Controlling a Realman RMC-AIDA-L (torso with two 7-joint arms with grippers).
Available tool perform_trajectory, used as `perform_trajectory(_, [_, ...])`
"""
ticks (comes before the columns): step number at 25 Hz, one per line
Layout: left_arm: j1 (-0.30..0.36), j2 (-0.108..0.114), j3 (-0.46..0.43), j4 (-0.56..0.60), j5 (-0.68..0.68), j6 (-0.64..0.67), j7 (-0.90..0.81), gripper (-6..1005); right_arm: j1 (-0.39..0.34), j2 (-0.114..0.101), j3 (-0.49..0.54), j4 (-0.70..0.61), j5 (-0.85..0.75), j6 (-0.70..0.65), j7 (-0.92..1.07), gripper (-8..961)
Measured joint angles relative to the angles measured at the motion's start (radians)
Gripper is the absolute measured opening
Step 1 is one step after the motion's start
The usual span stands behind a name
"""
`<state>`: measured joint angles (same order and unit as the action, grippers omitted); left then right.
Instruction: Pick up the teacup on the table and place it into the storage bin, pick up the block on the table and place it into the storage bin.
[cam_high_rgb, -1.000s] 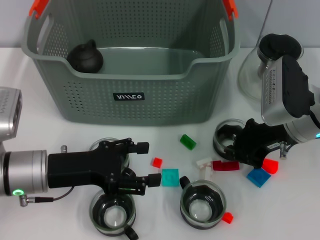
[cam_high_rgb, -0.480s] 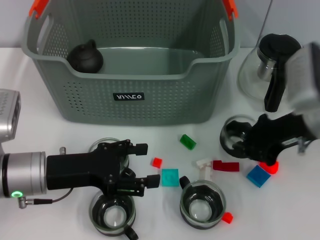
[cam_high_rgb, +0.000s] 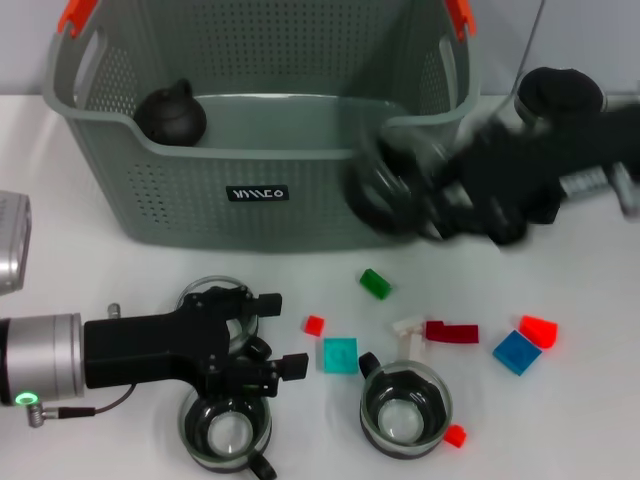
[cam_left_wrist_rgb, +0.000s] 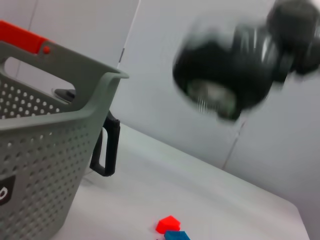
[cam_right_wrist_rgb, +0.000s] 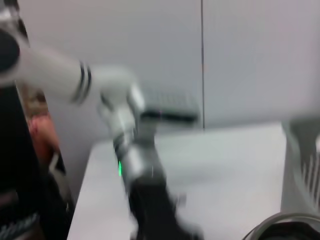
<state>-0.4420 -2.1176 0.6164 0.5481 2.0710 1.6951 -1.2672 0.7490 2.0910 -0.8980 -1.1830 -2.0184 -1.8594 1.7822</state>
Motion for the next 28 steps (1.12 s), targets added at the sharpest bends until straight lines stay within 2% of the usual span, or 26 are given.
perform_trajectory(2, [0.0,0.0,0.0,0.0,-0.002,-0.001,0.0,934,0.054,-0.004,0.002,0.026,0.039,0.042,0.02,57])
perform_trajectory(5, [-0.005,-0.001,0.0,-0.001,-0.006,-0.001,0.0,934,0.171,-0.023,0.003,0.107,0.058,0.175,0.058,57])
perform_trajectory(8, [-0.01,-0.001,0.0,-0.003,-0.007,-0.001,0.0,934,0.301,-0.055,-0.009,0.271,0.005,0.4,0.077,58])
perform_trajectory(11, [-0.014,-0.003,0.0,-0.005,-0.01,-0.002,0.0,933,0.394,-0.077,-0.015,0.445,-0.077,0.609,0.058,58])
perform_trajectory(13, [-0.017,-0.004,0.0,-0.006,-0.011,-0.002,0.0,933,0.434,-0.08,-0.018,0.536,-0.12,0.738,0.034,58])
perform_trajectory(16, [-0.021,-0.005,0.0,-0.007,-0.015,-0.003,0.0,933,0.462,-0.071,-0.028,0.636,-0.163,0.909,-0.008,57])
perform_trajectory(19, [-0.022,-0.005,0.0,-0.008,-0.02,-0.003,0.0,933,0.457,-0.061,-0.066,0.68,-0.169,1.0,-0.015,57])
perform_trajectory(23, [-0.021,-0.005,0.0,-0.008,-0.022,-0.003,0.0,934,0.427,-0.045,-0.126,0.687,-0.171,1.046,-0.014,99])
perform_trajectory(28, [-0.021,-0.005,0.0,-0.008,-0.022,-0.003,0.0,934,0.404,-0.038,-0.166,0.692,-0.19,1.059,-0.002,151])
